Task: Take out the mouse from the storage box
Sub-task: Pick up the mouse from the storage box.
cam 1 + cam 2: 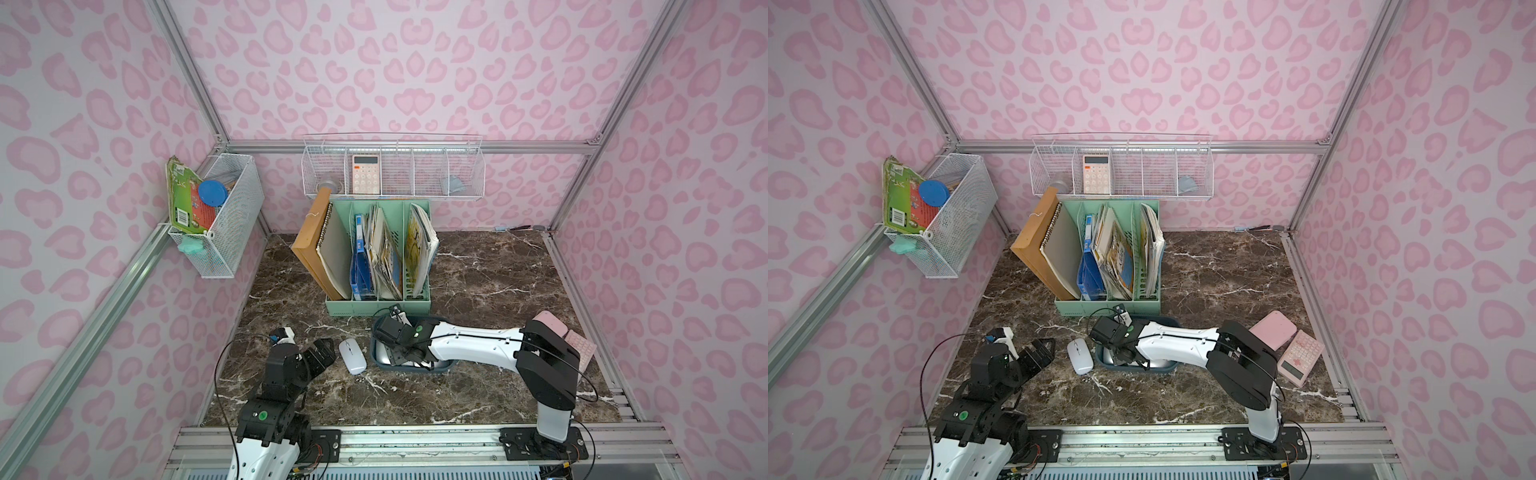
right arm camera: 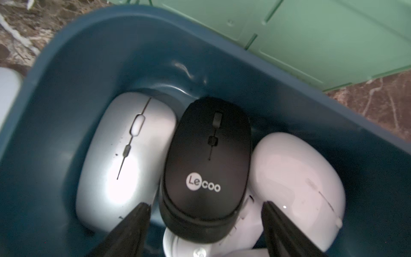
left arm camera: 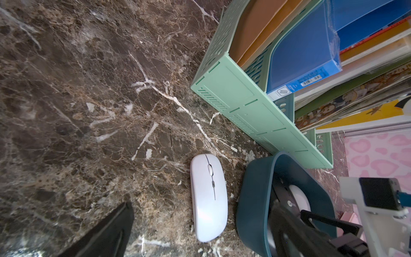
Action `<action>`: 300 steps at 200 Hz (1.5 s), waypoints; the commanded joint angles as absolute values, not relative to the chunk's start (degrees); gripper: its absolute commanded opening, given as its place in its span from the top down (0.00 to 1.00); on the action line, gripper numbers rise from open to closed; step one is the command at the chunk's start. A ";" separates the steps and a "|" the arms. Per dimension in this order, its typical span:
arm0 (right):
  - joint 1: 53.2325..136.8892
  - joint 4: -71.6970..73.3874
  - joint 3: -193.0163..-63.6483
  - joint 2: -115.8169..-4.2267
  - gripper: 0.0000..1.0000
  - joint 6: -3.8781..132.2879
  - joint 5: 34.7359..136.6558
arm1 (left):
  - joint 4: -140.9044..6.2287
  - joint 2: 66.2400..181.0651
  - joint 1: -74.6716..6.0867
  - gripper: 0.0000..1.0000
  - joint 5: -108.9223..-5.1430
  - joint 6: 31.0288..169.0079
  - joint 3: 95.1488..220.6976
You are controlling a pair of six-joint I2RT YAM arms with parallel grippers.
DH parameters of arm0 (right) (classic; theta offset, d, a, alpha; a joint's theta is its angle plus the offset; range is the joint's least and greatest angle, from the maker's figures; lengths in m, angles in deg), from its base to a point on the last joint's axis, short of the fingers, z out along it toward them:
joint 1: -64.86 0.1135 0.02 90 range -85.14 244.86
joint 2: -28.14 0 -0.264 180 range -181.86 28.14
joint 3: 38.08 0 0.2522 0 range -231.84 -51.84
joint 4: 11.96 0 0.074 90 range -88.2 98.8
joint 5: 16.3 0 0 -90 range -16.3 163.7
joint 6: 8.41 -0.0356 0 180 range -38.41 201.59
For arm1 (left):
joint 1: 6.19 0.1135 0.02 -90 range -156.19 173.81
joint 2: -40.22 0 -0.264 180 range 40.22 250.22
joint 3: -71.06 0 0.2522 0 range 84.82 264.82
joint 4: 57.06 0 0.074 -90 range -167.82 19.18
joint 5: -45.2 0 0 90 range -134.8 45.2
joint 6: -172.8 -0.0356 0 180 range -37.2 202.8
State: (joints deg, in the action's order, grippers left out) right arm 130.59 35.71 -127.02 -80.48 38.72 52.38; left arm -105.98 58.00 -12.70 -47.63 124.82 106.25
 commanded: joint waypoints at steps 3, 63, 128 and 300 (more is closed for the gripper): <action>130.03 36.26 -127.25 -80.75 0.24 37.82 53.86 | -106.94 57.66 -12.61 0.01 -47.26 124.63 106.34; 129.29 36.12 -128.13 -83.41 0.27 37.79 53.57 | -106.97 57.43 -12.62 0.01 -47.15 124.64 106.12; 128.32 35.05 -129.05 -84.53 0.23 38.68 52.56 | -106.86 57.53 -12.69 0.01 -47.27 124.46 106.14; 130.32 35.34 -130.33 -80.24 0.43 39.31 50.06 | -106.86 57.89 -12.69 0.01 -47.04 123.94 106.14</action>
